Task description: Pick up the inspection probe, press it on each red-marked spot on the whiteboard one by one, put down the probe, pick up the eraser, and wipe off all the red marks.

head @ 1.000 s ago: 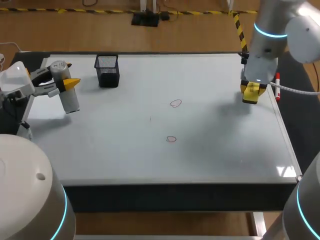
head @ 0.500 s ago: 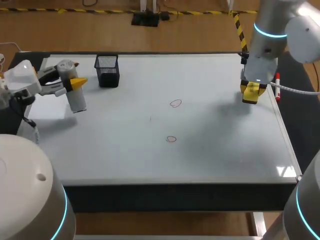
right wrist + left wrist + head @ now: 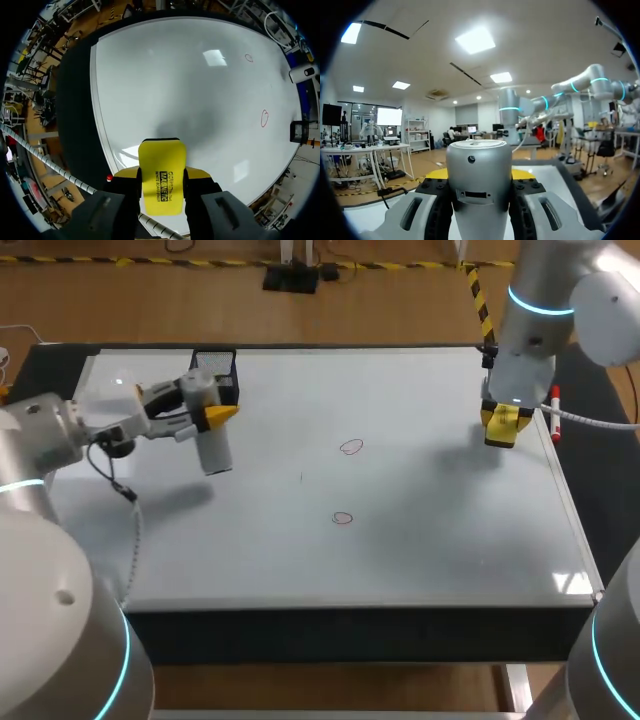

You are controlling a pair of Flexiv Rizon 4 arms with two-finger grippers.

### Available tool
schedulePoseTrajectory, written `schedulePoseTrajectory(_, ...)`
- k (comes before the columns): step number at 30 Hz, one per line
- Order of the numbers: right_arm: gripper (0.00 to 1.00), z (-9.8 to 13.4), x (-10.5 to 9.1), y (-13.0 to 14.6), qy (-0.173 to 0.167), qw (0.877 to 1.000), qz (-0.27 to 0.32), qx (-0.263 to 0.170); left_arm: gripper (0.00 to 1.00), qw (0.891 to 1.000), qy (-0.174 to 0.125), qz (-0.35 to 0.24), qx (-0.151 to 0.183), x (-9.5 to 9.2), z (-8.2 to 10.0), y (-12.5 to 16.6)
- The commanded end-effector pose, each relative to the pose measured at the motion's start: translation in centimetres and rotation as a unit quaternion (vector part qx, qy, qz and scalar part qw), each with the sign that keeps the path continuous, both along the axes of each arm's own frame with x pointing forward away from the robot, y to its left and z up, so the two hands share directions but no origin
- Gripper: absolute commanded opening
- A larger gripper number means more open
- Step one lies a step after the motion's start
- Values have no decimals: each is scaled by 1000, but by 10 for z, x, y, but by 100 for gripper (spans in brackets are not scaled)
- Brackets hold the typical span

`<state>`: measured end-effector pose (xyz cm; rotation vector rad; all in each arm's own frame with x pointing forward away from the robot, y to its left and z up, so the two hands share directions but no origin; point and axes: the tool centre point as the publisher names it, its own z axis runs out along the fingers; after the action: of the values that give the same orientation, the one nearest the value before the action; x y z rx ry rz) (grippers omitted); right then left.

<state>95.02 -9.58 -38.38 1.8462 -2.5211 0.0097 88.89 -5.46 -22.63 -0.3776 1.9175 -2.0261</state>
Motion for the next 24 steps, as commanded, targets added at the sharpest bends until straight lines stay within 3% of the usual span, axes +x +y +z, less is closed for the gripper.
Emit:
schedulePoseTrajectory(1, 0, 0, 1, 0, 0, 1000, 1, -2, 0, 1000, 9, 2, 1, 14, -2, -43)
schedulePoseTrajectory(9, 0, 0, 1, 0, 0, 1000, 1, -2, 0, 1000, 8, -16, -12, 25, -4, -99)
schedulePoseTrajectory(24, 0, 0, 1, 0, 0, 1000, 1, -2, 0, 999, -7, -41, 0, 62, -6, -182)
